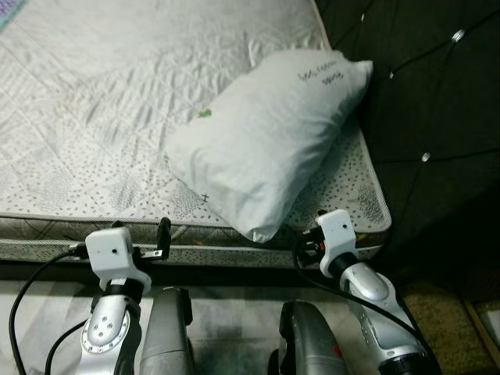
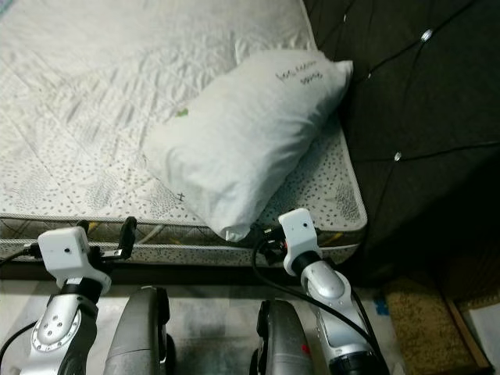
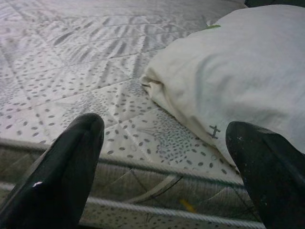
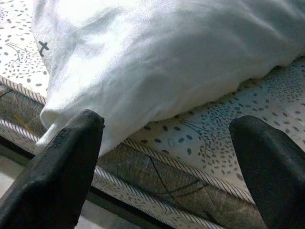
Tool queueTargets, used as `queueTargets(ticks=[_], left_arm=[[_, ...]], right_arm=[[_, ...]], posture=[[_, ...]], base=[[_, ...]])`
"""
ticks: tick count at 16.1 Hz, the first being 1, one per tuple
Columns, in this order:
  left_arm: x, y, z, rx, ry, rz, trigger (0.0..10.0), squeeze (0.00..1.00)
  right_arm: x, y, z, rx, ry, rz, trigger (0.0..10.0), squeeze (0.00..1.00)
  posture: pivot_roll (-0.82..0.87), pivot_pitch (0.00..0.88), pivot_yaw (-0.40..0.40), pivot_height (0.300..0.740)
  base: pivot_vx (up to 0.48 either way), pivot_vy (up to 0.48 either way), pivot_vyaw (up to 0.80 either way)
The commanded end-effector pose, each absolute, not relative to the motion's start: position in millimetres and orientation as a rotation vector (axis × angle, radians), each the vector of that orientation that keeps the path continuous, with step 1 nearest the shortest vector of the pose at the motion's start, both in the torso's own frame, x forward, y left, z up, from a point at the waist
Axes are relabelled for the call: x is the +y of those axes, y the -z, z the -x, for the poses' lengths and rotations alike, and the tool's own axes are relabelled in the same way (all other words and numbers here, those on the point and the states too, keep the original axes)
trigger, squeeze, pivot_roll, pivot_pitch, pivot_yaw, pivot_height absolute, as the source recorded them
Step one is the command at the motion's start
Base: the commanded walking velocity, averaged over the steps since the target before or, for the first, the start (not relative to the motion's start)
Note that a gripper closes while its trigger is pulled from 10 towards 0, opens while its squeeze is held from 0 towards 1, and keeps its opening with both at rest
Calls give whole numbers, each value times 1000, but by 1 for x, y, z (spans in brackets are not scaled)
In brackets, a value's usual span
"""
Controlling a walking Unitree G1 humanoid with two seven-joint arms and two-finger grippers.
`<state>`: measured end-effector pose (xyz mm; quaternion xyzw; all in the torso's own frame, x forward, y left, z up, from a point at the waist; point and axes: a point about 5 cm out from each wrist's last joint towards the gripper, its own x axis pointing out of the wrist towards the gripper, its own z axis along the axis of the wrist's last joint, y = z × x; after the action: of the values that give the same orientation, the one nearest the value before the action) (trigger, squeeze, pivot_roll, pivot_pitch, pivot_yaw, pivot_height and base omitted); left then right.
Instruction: Clean up the room
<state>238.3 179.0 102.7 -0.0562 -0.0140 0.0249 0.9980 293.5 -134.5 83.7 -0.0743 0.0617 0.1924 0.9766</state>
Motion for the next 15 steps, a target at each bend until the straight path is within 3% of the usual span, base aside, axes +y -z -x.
queueTargets(ticks=[1,5,15], left_arm=[[176,-108,-240,-33,-51,114,10000,0],[176,-115,-244,-65,-27,102,10000,0],[171,-115,-248,-64,-18,124,10000,0]], right_arm=[[-133,-87,-296,120,-396,144,10000,0],[-131,-88,-301,122,-395,144,10000,0],[-133,-89,-303,113,-411,169,10000,0]], posture=[[93,256,-59,570],[97,249,-51,566],[90,231,-64,566]], base=[[0,0,0],[73,0,0],[438,0,0]])
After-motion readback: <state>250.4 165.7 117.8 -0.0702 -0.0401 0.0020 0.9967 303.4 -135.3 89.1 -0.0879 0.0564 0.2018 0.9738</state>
